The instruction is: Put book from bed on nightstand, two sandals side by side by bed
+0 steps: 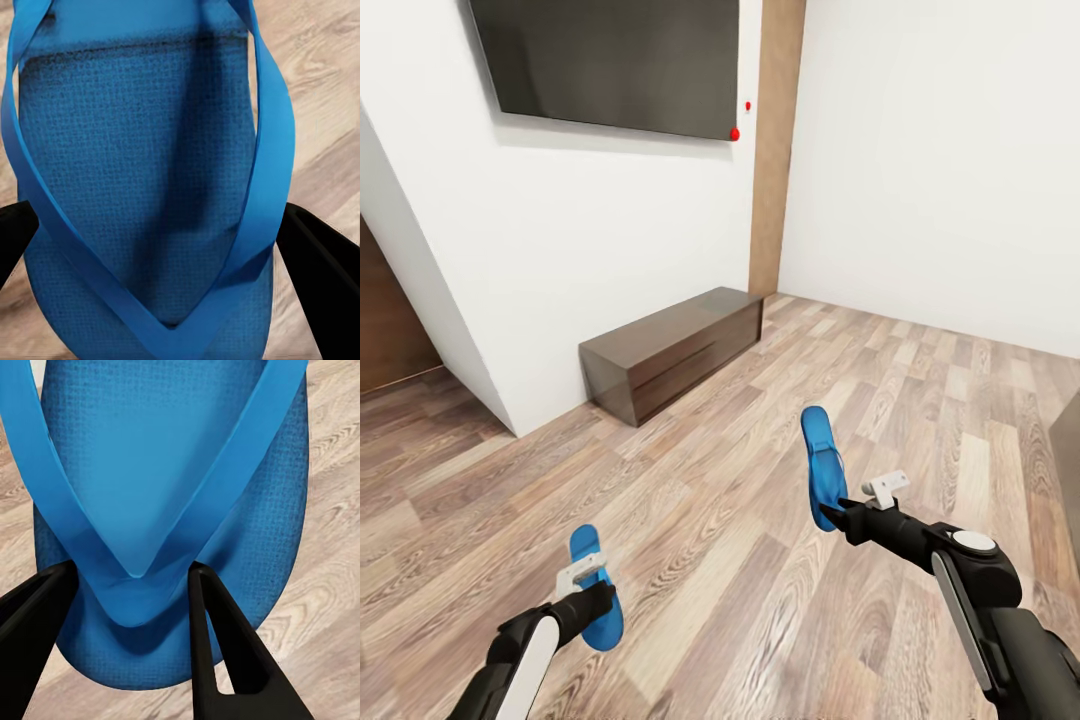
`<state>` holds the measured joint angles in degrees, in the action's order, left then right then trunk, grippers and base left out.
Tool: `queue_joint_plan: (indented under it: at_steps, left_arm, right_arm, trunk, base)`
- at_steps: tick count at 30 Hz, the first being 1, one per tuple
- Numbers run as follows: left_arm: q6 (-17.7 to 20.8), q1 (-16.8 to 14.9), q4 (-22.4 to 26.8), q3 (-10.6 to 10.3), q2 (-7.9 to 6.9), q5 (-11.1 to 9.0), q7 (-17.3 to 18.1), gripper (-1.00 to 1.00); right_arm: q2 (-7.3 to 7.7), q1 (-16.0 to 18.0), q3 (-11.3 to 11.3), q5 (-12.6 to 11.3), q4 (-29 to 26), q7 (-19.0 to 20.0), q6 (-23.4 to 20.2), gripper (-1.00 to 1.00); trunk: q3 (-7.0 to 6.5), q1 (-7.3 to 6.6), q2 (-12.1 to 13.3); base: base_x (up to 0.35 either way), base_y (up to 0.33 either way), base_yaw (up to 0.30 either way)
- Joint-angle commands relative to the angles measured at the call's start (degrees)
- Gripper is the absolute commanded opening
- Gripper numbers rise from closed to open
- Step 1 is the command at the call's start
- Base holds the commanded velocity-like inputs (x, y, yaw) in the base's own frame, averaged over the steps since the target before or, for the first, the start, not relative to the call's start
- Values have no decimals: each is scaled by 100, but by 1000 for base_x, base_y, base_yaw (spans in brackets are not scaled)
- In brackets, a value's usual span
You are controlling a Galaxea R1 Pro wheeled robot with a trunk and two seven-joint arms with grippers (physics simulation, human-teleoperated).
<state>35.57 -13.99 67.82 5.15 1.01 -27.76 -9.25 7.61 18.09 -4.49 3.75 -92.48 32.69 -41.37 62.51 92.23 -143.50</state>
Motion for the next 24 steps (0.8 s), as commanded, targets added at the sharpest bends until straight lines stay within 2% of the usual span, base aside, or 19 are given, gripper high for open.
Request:
queue_joint_plan:
  at_steps: [1, 7, 16, 21, 24]
  left_arm:
    - [24, -9, -14, 10, 4, -61, -42, -100]
    - [21, -28, -73, 19, -6, -64, -35, -100]
    - [22, -33, -30, 6, -13, -63, -18, -100]
    - [24, -33, -35, -2, -1, -63, -24, -100]
    - [23, -33, -44, -4, 2, -63, -24, -100]
  right_arm:
    - [-1, 6, -8, 27, -7, 62, -32, -100]
    - [2, 9, -8, 29, -7, 62, -37, -100]
    - [35, 15, 2, 28, -7, 69, -118, -100]
    - [63, 78, 3, 22, -7, 155, -529, -100]
    - [82, 155, 1, 26, -7, 483, -822, -100]
  trunk:
    - [5, -2, -2]
    - [5, -2, -2]
    - [5, -2, -2]
    - [5, -2, -2]
    - [5, -2, -2]
  base:
    - [-76, 209, -35]
    - [-55, 274, -121]
    - [-6, 314, -241]
    - [-1, 318, -261]
    - [0, 319, -264]
